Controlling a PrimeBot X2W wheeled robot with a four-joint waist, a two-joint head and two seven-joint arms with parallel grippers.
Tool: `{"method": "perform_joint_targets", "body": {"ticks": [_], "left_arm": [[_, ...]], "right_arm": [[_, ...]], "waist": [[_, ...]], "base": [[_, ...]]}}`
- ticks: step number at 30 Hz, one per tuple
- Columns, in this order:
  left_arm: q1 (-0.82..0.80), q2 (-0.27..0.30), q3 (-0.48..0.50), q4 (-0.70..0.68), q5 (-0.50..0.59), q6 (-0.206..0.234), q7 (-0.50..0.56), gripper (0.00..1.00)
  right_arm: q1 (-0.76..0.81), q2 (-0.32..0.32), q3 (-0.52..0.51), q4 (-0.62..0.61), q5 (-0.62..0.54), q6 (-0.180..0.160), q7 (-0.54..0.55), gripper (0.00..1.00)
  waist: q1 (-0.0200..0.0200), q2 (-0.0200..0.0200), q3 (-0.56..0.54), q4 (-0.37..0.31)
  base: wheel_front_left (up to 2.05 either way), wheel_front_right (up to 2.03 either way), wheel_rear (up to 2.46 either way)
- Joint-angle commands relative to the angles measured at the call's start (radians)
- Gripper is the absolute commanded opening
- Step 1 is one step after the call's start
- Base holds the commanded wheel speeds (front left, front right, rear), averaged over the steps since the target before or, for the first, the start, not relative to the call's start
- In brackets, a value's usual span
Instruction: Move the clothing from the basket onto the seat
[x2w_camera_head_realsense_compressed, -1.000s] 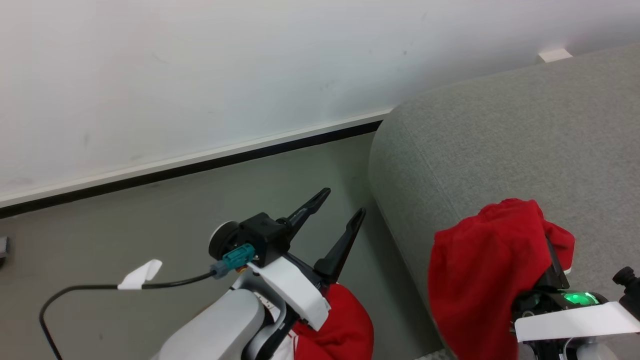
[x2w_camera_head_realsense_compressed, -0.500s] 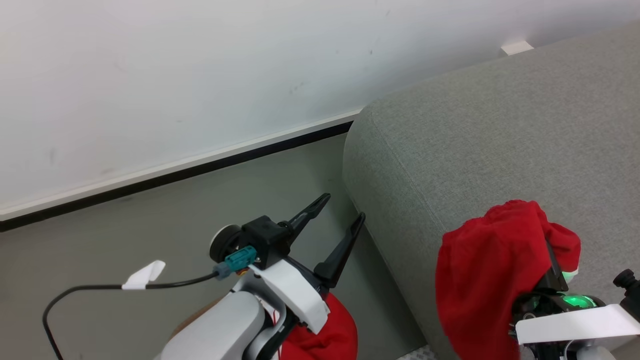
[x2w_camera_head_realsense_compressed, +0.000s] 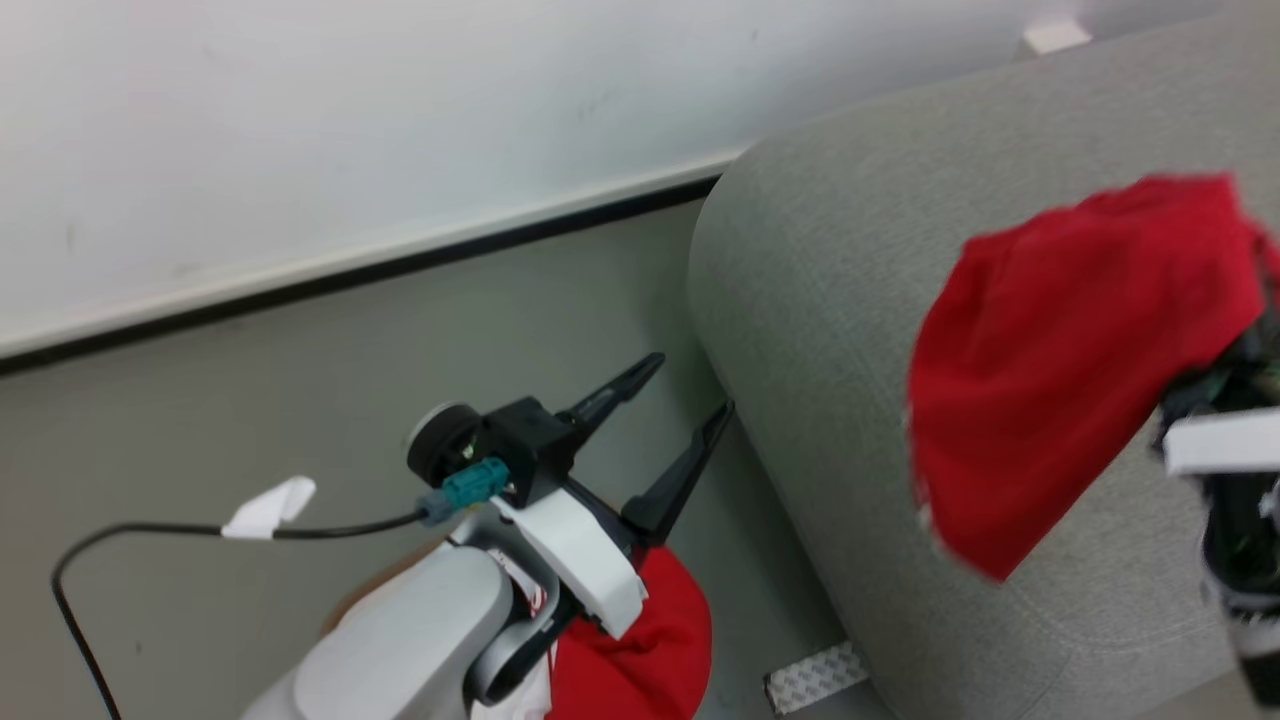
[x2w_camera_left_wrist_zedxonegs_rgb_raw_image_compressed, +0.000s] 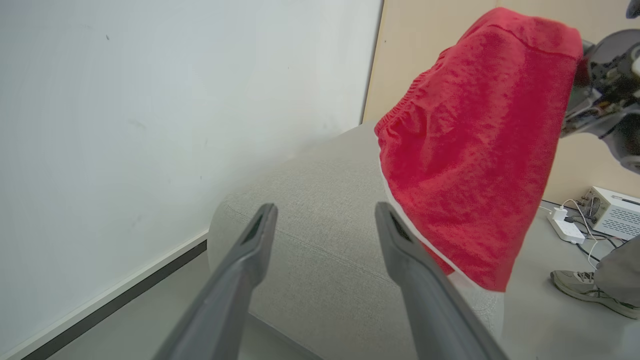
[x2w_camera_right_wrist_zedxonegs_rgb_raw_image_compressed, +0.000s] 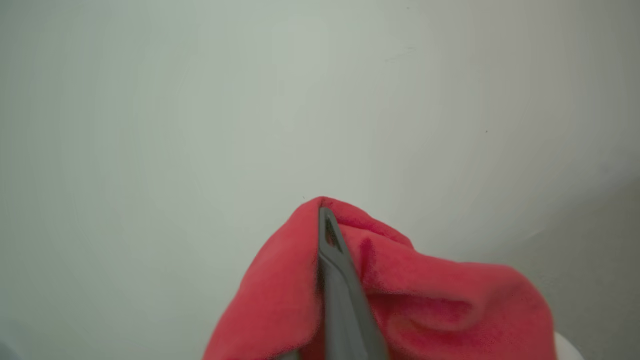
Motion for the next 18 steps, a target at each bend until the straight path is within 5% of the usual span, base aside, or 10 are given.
{"method": "perform_joint_targets", "body": {"ticks": [1,9,18], "left_arm": [[-0.012,0.015,0.003,-0.008,0.005,0.002,0.007,1.00],[-0.104,0.062,-0.010,-0.090,0.053,-0.013,0.079,1.00],[-0.162,0.099,-0.007,-0.144,0.077,-0.016,0.099,1.00]], "right_arm": [[-0.031,-0.007,-0.006,0.009,0.012,-0.002,0.004,0.00],[-0.373,-0.106,-0.098,0.162,0.108,-0.002,0.082,0.00],[-0.683,-0.261,-0.206,0.444,-0.028,-0.002,0.105,0.00]], "waist": [[0.0000,-0.0001,0.054,0.025],[0.0000,-0.0001,0.262,0.108],[0.0000,-0.0001,0.445,0.241]], "base": [[0.00,0.00,0.00],[0.00,0.00,0.00],[0.00,0.00,0.00]]}}
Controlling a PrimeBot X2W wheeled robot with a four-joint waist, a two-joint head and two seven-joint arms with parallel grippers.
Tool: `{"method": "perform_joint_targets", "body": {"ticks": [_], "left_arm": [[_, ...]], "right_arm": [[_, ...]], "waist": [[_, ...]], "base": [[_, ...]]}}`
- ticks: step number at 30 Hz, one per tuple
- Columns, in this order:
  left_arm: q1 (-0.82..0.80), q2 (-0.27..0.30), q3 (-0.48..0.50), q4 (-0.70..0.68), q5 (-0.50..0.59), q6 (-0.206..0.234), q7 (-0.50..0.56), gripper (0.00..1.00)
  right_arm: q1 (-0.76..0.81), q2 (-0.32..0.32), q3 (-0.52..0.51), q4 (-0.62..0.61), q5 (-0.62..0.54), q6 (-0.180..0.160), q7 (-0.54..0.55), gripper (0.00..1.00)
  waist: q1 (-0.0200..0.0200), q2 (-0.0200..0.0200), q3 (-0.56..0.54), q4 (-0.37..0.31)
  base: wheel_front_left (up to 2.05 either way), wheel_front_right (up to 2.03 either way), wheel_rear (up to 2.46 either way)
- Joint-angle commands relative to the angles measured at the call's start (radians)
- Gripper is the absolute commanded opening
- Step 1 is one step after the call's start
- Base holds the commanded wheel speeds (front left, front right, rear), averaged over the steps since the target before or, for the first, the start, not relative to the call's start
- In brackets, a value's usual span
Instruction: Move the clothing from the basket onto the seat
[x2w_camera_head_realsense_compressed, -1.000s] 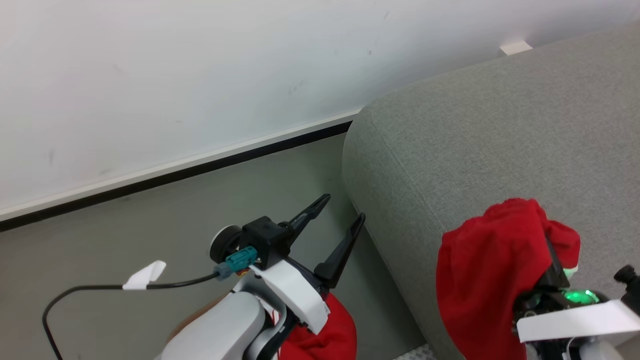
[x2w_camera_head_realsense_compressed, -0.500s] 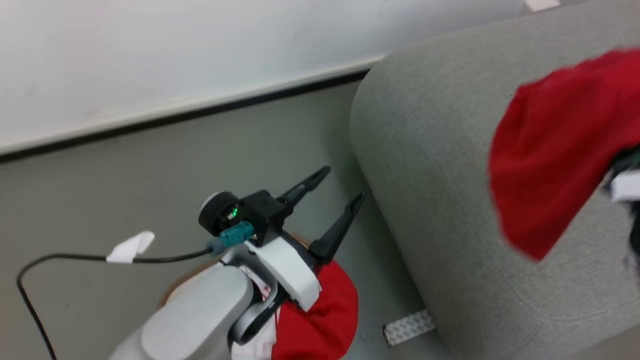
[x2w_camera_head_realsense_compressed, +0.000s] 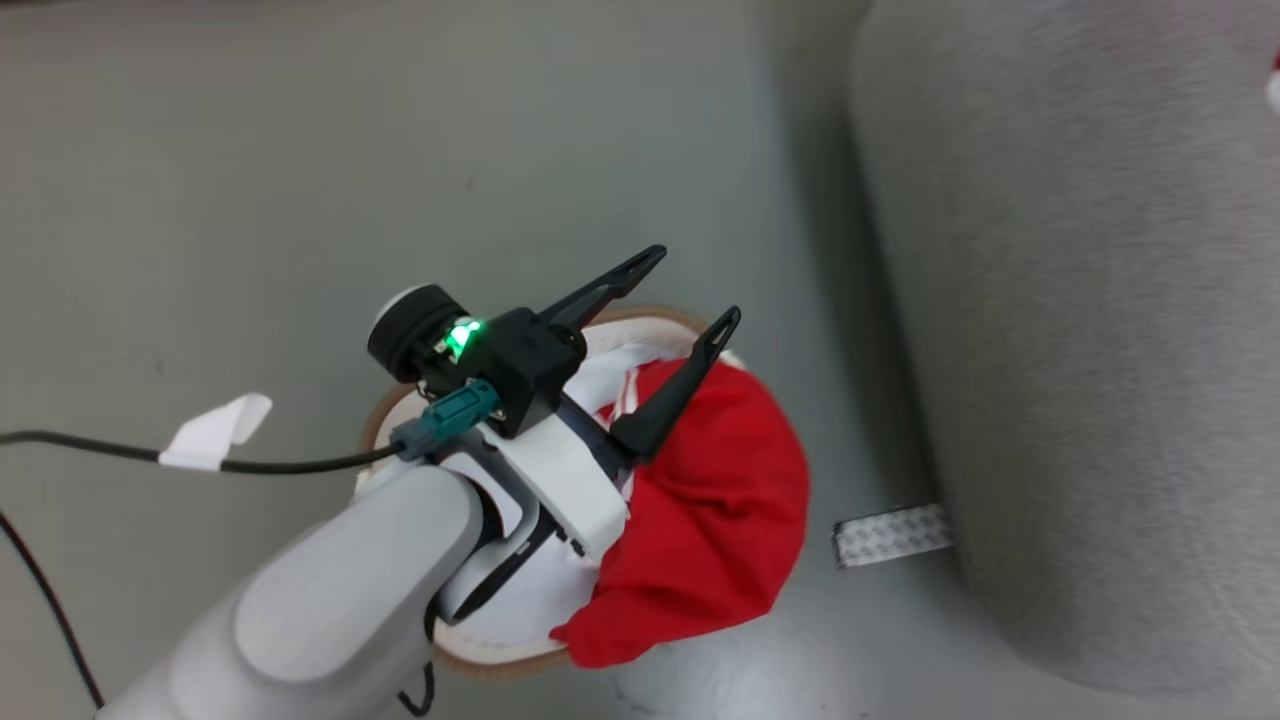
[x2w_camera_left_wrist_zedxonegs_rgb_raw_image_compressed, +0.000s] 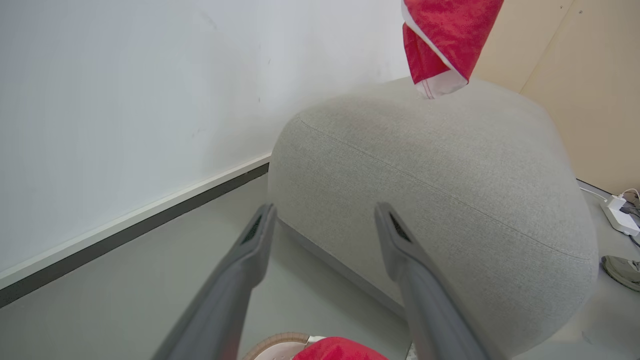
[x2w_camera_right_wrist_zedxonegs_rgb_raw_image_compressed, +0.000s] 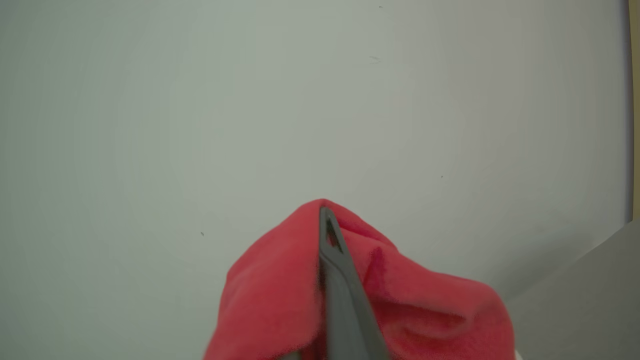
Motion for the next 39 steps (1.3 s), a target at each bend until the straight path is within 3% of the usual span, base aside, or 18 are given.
{"method": "perform_joint_targets", "body": {"ticks": [1,6,13,21,22,23,24,33,39], "left_arm": [[-0.018,0.004,0.001,-0.007,0.010,0.002,-0.001,1.00],[-0.037,0.001,0.006,-0.018,0.017,0.005,-0.014,1.00],[-0.033,-0.004,0.005,-0.001,0.013,0.008,-0.033,1.00],[-0.010,0.002,0.003,0.018,-0.001,0.017,-0.043,1.00],[-0.006,0.002,0.001,0.020,-0.002,0.016,-0.044,1.00],[-0.003,0.001,-0.001,0.024,-0.003,0.015,-0.046,1.00],[0.000,-0.001,-0.003,0.029,-0.006,0.015,-0.048,1.00],[0.078,-0.013,0.004,0.094,-0.050,0.025,-0.093,1.00],[0.166,-0.025,0.029,0.122,-0.110,0.042,-0.118,1.00]], "right_arm": [[-0.024,-0.018,-0.014,0.037,-0.017,-0.002,-0.002,0.00],[-0.073,-0.043,-0.037,0.226,-0.111,-0.002,-0.023,0.00],[-0.023,0.018,-0.045,0.497,-0.217,-0.002,0.012,0.00],[0.005,0.045,0.056,0.598,-0.318,-0.002,0.167,0.00],[0.008,0.047,0.060,0.599,-0.321,-0.002,0.176,0.12],[0.011,0.045,0.067,0.601,-0.329,-0.002,0.182,0.42],[0.016,0.043,0.078,0.604,-0.338,-0.002,0.192,1.00],[0.114,0.035,0.275,0.583,-0.447,-0.002,0.417,1.00],[0.200,-0.015,0.358,0.406,-0.402,-0.002,0.426,1.00]], "waist": [[-0.0004,0.0000,0.090,0.089],[-0.0004,0.0000,0.141,0.144],[-0.0004,0.0000,0.142,0.162],[-0.0004,0.0000,0.085,0.124],[-0.0004,0.0000,0.075,0.118],[-0.0004,0.0000,0.064,0.112],[-0.0004,0.0000,0.052,0.107],[-0.0004,0.0000,-0.161,0.059],[-0.0004,0.0000,-0.334,0.047]], "base": [[0.00,0.00,0.00],[0.00,0.00,0.00],[0.00,0.00,0.00],[0.00,0.00,0.00],[0.00,0.00,0.00],[0.00,0.00,0.00],[0.00,0.00,0.00],[0.00,0.00,0.00],[0.00,0.00,0.00]]}}
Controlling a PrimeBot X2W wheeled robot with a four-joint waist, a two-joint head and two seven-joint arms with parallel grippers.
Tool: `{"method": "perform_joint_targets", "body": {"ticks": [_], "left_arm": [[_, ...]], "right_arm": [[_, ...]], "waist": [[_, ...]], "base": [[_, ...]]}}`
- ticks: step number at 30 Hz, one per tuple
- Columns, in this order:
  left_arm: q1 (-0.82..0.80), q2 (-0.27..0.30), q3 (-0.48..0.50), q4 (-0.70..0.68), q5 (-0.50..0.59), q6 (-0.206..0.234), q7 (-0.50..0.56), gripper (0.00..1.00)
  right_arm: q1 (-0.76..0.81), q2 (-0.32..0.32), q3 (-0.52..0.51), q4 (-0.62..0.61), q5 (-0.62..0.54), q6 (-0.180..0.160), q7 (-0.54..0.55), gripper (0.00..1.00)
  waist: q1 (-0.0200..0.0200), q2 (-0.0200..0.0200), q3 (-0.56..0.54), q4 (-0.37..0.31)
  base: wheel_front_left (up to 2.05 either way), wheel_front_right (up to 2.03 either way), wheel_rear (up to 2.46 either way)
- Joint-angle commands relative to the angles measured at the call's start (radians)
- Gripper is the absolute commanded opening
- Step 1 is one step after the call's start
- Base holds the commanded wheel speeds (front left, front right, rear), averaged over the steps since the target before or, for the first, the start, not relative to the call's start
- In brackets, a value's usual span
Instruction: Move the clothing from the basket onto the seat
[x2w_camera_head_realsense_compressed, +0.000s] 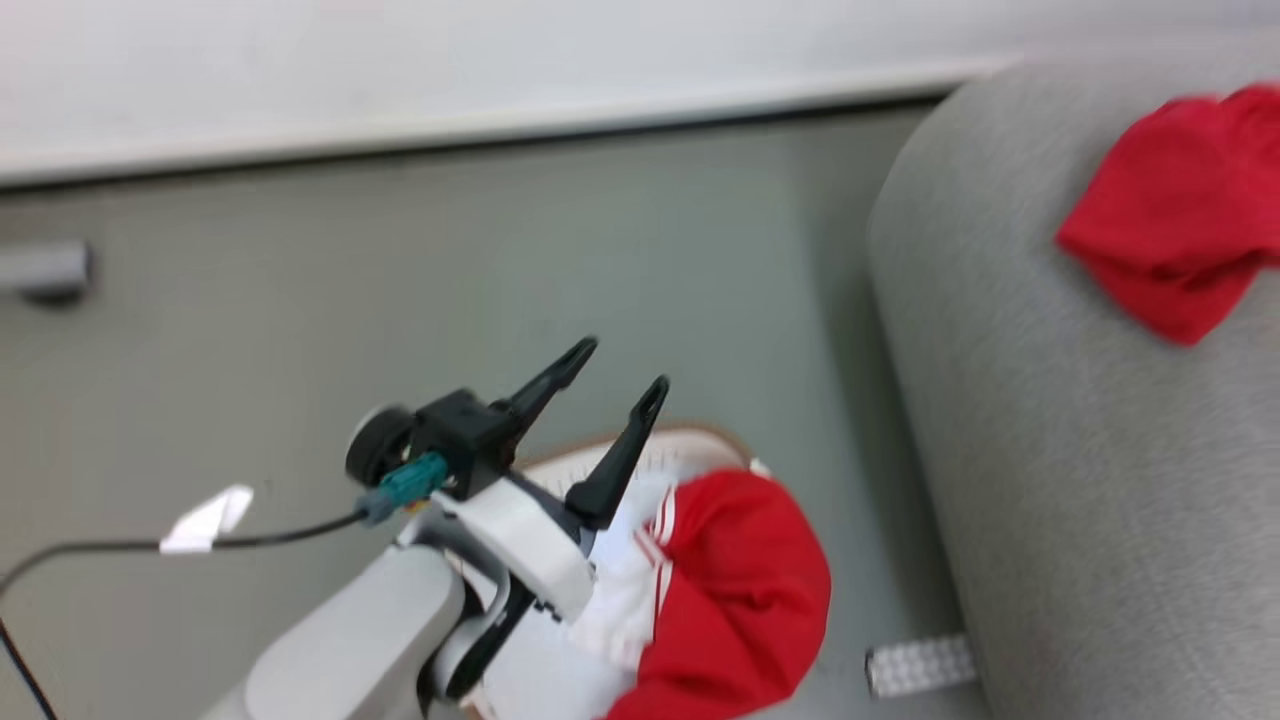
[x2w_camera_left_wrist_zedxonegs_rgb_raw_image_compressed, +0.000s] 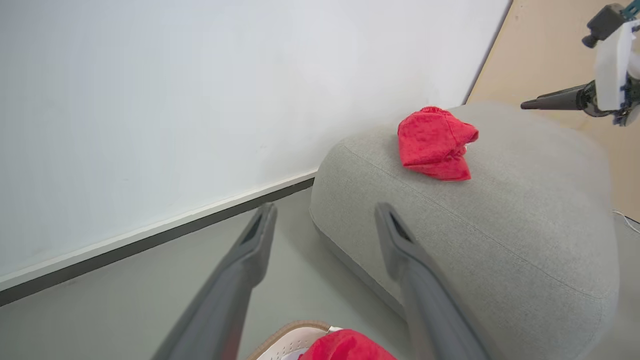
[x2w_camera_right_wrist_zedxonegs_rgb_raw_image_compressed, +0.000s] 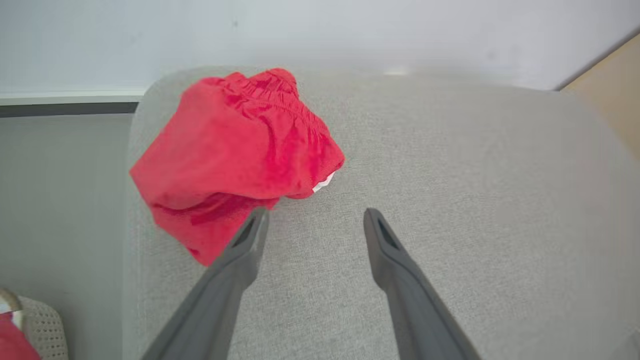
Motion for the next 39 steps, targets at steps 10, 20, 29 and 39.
{"method": "perform_joint_targets", "body": {"ticks": [10,20,29,39], "left_arm": [[0.132,0.027,0.062,-0.016,-0.065,0.067,-0.024,1.00],[0.246,0.087,0.184,-0.042,-0.097,0.146,-0.033,1.00],[0.408,0.034,0.398,-0.093,-0.052,0.184,-0.034,1.00],[0.607,-0.114,0.662,-0.125,0.131,0.094,-0.034,1.00]], "right_arm": [[0.203,-0.101,0.026,-0.420,0.118,-0.002,-0.130,1.00],[0.402,0.034,-0.109,-0.644,0.091,-0.002,-0.311,1.00],[0.749,0.277,-0.307,-0.776,-0.047,-0.002,-0.463,1.00],[0.955,0.445,-0.373,-0.868,-0.221,-0.002,-0.538,1.00]], "waist": [[0.0002,0.0000,-0.304,0.041],[0.0002,0.0000,-0.345,0.114],[0.0002,0.0000,-0.352,0.195],[0.0002,0.0000,-0.349,0.198]], "base": [[0.00,0.00,0.00],[0.00,0.00,0.00],[0.00,0.00,0.00],[0.00,0.00,0.00]]}}
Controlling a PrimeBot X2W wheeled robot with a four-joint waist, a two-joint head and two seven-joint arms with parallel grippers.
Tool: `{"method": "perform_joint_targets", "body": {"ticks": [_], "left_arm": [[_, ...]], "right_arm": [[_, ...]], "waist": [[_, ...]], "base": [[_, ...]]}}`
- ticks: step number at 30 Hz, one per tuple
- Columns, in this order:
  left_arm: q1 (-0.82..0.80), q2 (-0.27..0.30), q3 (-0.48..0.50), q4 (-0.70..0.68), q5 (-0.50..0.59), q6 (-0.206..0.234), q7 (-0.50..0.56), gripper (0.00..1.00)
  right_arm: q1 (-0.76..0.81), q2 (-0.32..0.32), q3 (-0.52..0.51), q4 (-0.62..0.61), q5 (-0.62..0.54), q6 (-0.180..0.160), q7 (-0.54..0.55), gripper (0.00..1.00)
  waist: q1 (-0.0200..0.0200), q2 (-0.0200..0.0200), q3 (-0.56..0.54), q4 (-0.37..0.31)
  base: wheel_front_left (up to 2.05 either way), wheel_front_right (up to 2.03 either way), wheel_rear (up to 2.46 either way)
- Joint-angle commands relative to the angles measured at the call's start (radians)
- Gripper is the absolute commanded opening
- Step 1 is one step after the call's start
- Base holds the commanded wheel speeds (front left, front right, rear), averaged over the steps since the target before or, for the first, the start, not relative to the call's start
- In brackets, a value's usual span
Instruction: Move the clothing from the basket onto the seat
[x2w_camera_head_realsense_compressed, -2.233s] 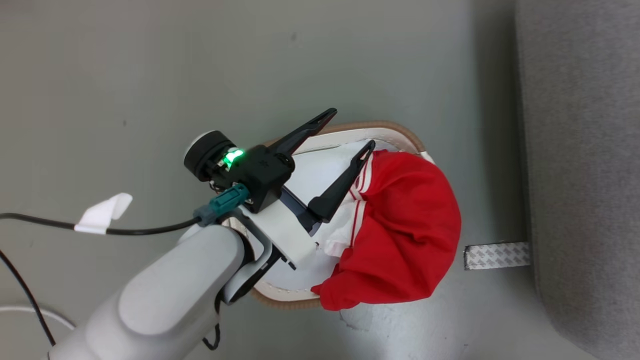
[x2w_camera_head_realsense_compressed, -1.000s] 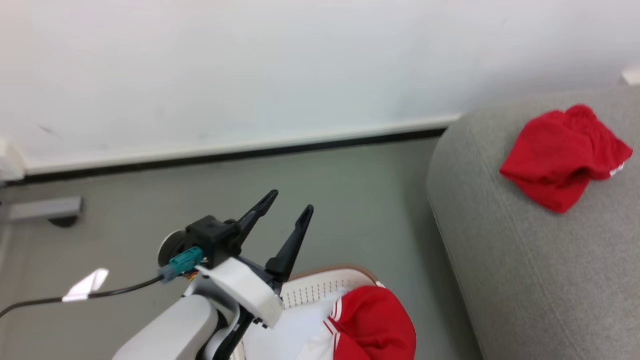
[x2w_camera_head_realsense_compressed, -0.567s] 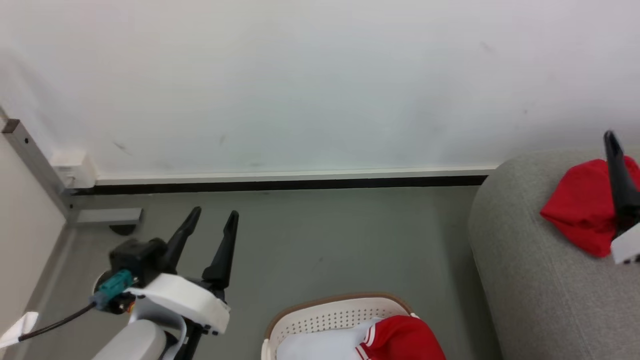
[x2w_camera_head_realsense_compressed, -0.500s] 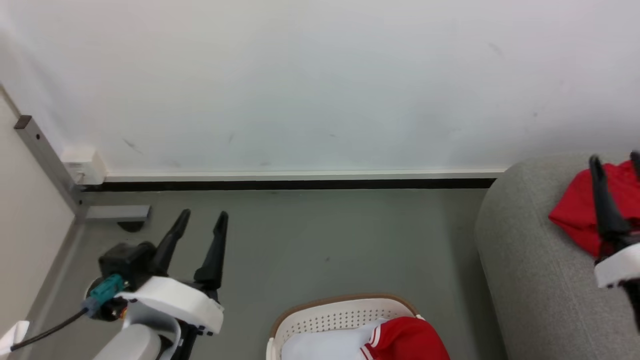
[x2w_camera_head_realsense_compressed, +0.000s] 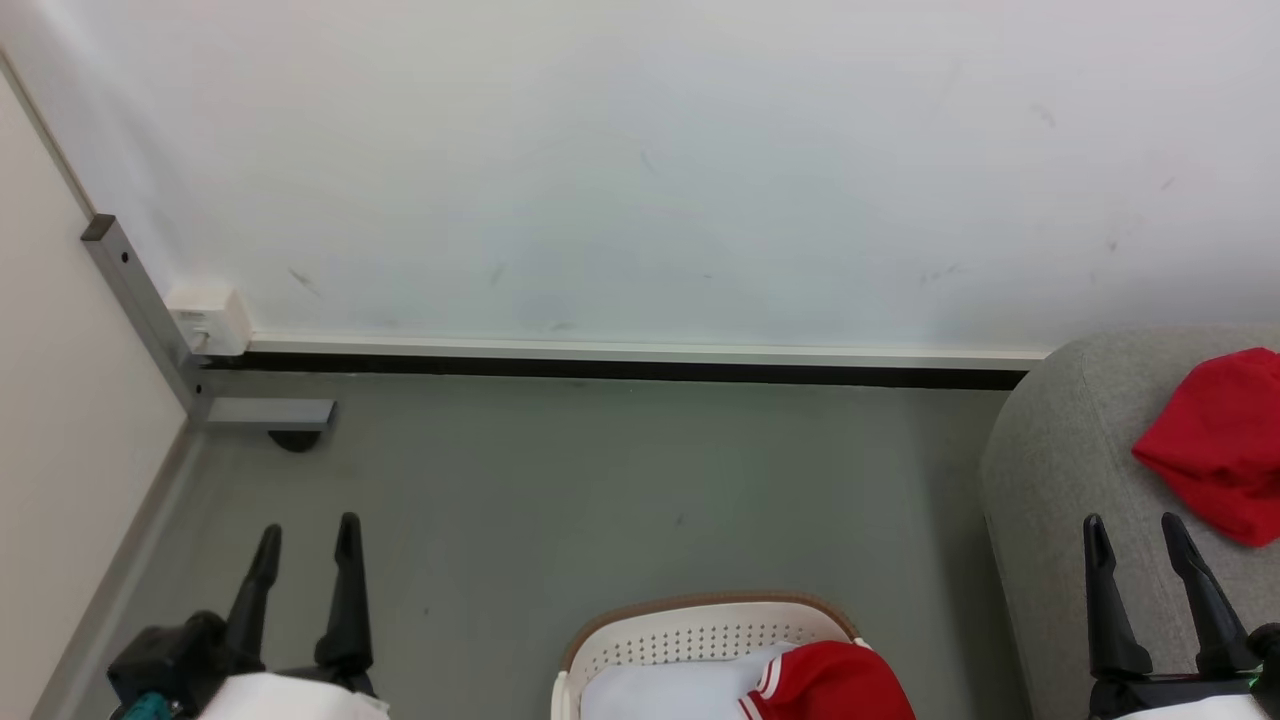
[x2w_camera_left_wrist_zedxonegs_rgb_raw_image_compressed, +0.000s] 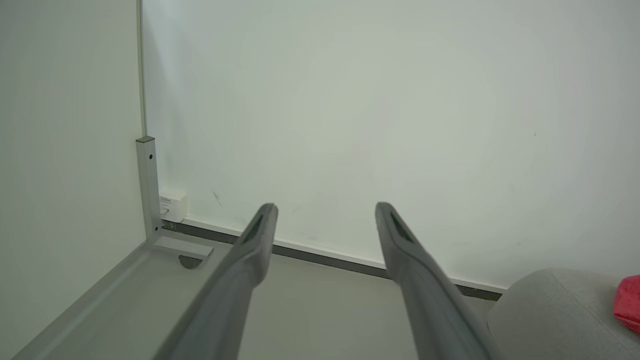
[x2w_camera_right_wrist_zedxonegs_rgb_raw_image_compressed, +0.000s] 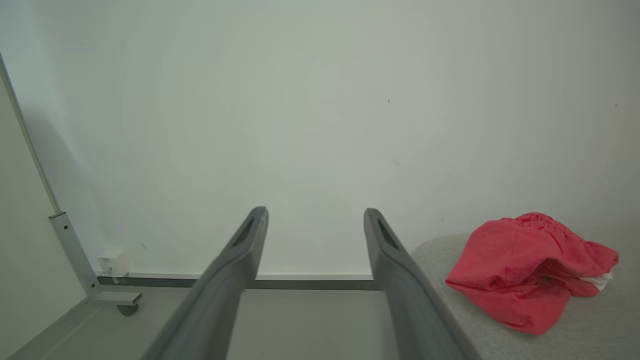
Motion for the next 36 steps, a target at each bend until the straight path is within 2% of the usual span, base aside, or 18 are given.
{"method": "perform_joint_targets", "body": {"ticks": [1,8,15,29,36], "left_arm": [[0.023,-0.011,0.018,-0.002,0.024,-0.015,-0.001,1.00],[0.069,-0.119,0.117,0.034,0.118,-0.120,-0.001,1.00],[0.051,-0.168,0.173,0.069,0.192,-0.186,-0.001,1.00],[0.032,-0.209,0.217,0.103,0.245,-0.236,-0.001,1.00],[-0.013,-0.212,0.172,0.106,0.260,-0.249,-0.001,1.00]], "right_arm": [[0.010,0.004,-0.006,-0.010,-0.015,-0.002,-0.008,1.00],[0.026,0.053,0.000,-0.008,-0.045,-0.002,-0.007,1.00],[0.002,0.052,0.037,0.021,-0.059,-0.002,-0.007,1.00],[-0.016,0.041,0.056,0.036,-0.053,-0.002,-0.007,1.00],[-0.068,0.011,0.052,0.032,-0.063,-0.002,-0.007,1.00]], "waist": [[0.0000,0.0000,0.004,-0.003],[0.0000,0.0000,0.017,-0.005],[0.0000,0.0000,0.016,-0.011],[0.0000,0.0000,0.031,-0.028],[0.0000,0.0000,0.095,-0.096]], "base": [[0.00,0.00,0.00],[0.00,0.00,0.00],[0.00,0.00,0.00],[0.00,0.00,0.00],[0.00,0.00,0.00]]}}
